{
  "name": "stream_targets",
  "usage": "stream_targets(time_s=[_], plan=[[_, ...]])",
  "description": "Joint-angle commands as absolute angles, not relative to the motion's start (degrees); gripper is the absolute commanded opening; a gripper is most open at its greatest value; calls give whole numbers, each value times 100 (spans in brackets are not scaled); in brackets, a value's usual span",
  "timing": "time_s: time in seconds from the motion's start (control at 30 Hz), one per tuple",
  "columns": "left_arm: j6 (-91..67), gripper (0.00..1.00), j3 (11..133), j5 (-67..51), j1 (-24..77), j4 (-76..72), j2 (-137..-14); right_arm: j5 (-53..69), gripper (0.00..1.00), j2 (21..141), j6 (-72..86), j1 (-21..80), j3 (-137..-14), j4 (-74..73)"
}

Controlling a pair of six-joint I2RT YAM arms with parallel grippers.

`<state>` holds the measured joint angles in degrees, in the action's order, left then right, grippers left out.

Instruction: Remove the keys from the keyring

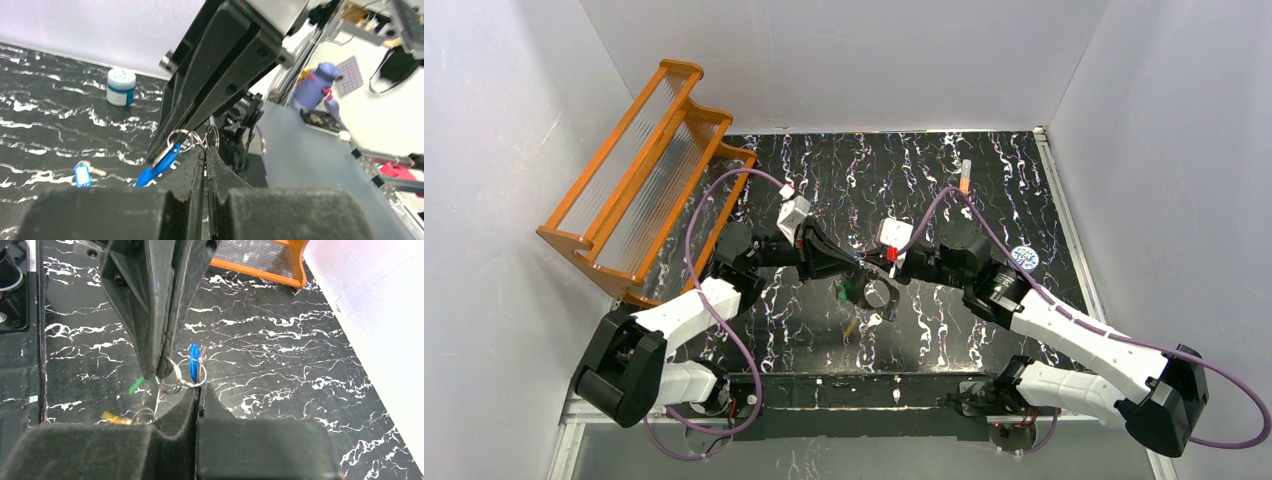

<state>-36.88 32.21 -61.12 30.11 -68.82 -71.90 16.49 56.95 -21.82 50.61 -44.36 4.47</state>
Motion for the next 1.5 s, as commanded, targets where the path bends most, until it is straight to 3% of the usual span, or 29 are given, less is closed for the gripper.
stream_targets(time_s=[0.0,0.23,0.5,0.63,0.87,1.0,1.23,1.47], plan=[[-2493,0,3625,-6425,3019,-5301,-6914,1585,1,5529,-2462,5020,-4972,140],[189,0,4601,-6114,3023,-1591,-6897,1744,1,5610,-2667,5027,-5584,-675],[2011,0,5830,-5664,3023,682,-7500,2032,1,6217,-2709,5034,-6551,-2099],[2264,5,6041,-5547,3023,861,-7652,1742,1,6523,-2473,5034,-6912,-2747],[2469,38,5966,-4952,3023,942,-7453,1266,1,7039,-1781,5031,-7609,-3915],[2418,50,5820,-4087,3023,833,-7083,1067,1,7526,-1340,5029,-8193,-4697],[1629,61,5245,-1823,3032,91,-6082,631,1,8647,-354,5031,-9479,-5995],[828,65,4611,-1408,3058,-362,-5241,175,1,9768,447,5012,-10519,-7240]])
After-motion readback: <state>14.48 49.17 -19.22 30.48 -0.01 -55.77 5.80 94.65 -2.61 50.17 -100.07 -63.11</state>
